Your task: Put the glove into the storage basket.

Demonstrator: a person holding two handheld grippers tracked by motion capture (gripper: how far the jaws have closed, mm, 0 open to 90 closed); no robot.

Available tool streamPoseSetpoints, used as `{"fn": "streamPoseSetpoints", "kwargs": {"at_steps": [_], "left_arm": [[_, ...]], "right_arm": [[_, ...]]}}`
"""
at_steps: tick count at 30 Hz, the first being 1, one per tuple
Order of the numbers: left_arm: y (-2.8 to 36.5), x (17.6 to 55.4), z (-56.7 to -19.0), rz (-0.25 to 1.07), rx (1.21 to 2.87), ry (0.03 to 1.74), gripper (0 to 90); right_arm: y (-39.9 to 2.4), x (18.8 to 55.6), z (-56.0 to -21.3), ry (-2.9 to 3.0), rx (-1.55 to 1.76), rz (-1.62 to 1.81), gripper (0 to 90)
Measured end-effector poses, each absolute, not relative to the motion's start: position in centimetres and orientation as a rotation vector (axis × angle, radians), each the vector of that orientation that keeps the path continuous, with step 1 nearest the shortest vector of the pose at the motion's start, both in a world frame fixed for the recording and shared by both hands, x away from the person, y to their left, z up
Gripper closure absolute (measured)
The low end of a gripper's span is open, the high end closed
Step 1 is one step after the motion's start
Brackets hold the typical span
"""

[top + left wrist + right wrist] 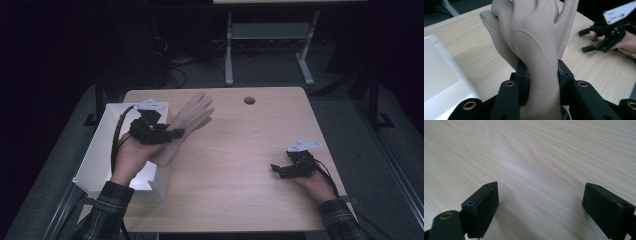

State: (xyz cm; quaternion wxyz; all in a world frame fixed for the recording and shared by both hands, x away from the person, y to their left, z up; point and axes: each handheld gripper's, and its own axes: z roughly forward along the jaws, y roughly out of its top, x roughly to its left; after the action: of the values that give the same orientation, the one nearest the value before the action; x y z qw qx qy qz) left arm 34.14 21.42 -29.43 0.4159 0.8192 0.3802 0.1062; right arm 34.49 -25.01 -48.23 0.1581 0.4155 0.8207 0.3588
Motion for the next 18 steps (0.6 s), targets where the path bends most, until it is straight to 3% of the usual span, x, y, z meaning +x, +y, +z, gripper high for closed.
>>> {"fn": "streamPoseSetpoints", "kwargs": {"at_steps": [18], "left_arm": [[30.4,33.2,-32.5,0.37,1.913,1.188,69.0]], "right_arm": [[-25.0,34.5,-48.3,2.343,1.19,1.029,13.3]]}}
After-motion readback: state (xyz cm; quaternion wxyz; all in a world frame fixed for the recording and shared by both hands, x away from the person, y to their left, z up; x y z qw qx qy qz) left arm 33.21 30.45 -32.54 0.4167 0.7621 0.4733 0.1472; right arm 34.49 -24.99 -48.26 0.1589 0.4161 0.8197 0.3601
